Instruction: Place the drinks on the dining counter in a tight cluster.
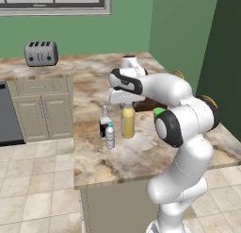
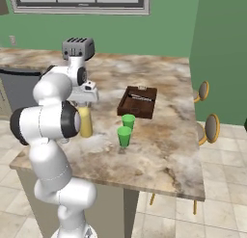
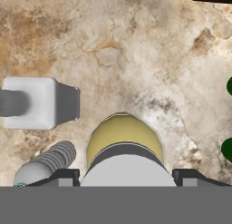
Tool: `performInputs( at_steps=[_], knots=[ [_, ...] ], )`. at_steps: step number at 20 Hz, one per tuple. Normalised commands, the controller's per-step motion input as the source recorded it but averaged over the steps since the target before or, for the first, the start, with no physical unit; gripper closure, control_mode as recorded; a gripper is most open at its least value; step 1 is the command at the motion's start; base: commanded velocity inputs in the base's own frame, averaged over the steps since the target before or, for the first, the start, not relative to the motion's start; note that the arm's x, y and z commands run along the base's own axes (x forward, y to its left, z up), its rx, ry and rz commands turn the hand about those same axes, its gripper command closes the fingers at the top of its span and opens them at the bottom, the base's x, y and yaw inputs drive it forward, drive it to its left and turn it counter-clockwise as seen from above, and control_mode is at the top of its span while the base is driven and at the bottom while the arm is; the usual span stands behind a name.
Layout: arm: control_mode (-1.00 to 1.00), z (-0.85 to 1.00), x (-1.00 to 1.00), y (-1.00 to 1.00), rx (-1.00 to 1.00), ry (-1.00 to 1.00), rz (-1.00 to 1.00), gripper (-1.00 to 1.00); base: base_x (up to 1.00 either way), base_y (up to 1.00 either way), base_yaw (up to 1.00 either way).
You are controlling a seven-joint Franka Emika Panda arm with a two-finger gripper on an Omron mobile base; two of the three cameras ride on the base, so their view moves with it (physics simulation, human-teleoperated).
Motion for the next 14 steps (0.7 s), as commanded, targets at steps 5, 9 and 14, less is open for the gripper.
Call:
performInputs(
  at_steps=[5, 9, 14],
  knots=[
    [-1.00, -0.01, -0.03, 0.15, 0.00, 0.00, 0.00, 1.00, 0.00, 0.00, 0.00],
    [-1.00, 0.00, 0.00, 0.16, 0.00, 0.00, 0.00, 1.00, 0.00, 0.00, 0.00],
    [-1.00, -0.01, 0.04, 0.04, 0.00, 0.00, 0.00, 1.00, 0.00, 0.00, 0.00]
  ],
)
